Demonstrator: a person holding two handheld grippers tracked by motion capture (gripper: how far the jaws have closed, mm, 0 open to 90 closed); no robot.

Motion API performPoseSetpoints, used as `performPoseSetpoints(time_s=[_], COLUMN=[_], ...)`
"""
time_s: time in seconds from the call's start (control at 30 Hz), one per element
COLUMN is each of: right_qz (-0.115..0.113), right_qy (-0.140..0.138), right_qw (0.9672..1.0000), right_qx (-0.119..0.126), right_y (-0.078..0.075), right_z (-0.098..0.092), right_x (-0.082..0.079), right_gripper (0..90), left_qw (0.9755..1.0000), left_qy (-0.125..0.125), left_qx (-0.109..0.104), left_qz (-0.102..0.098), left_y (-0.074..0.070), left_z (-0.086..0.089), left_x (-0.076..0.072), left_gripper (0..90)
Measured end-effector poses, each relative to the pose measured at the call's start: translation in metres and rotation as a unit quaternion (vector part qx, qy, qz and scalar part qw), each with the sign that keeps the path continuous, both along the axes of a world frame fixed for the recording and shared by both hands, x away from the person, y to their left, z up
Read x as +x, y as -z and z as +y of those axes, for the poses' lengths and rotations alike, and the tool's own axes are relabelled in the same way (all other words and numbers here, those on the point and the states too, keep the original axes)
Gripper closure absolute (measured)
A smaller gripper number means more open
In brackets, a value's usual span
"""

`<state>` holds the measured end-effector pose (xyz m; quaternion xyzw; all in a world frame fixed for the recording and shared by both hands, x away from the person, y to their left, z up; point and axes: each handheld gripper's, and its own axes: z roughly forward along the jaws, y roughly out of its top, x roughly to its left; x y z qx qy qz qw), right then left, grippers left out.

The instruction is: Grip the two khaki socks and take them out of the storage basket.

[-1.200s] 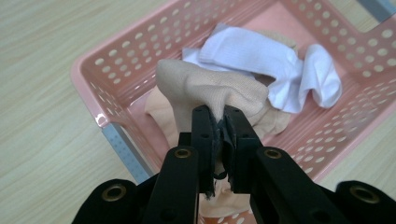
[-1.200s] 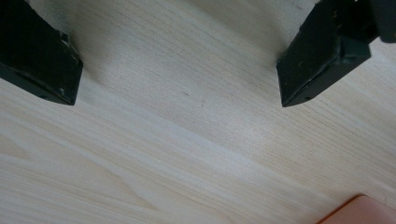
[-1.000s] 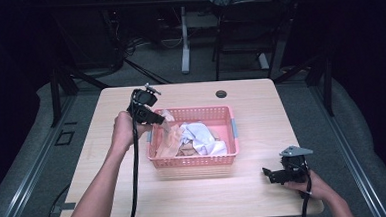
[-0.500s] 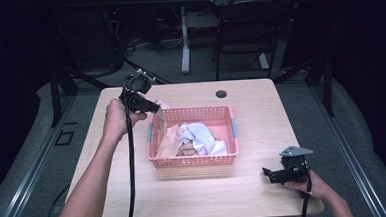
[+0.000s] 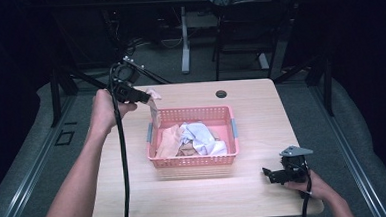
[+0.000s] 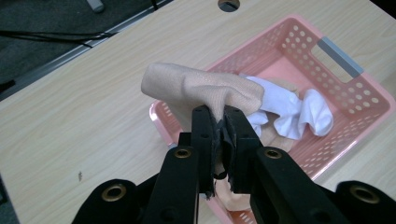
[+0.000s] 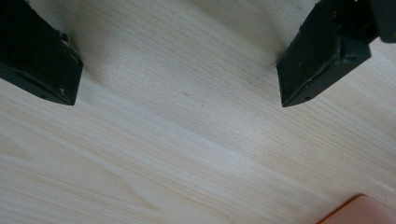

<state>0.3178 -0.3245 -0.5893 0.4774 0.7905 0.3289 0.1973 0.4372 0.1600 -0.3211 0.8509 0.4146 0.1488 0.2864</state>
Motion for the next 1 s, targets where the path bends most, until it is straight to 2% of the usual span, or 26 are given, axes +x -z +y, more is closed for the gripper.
performPoseSetpoints(time_s=[0.37, 0.5, 0.77, 1.0], right_qz=[0.000, 0.000, 0.000, -0.001], right_qy=[0.000, 0.000, 0.000, 0.001], right_qw=[1.0000, 1.0000, 1.0000, 1.0000], right_qx=[-0.001, 0.000, 0.000, 0.002], right_y=[0.000, 0.000, 0.000, 0.000], right_z=[0.000, 0.000, 0.000, 0.000], right_x=[0.000, 0.000, 0.000, 0.000], right_gripper=[0.0, 0.0, 0.0, 0.0], left_qw=[0.9995, 0.9983, 0.9949, 0.9915], left_qy=[-0.031, -0.058, -0.099, -0.123], left_qx=[0.003, -0.001, 0.001, -0.007], left_qz=[-0.001, 0.004, 0.023, 0.043], left_y=[-0.004, 0.001, 0.022, 0.047], left_z=[0.032, 0.049, 0.077, 0.095], left_x=[0.001, 0.004, 0.009, 0.014], left_gripper=[83.3, 83.3, 83.4, 83.4])
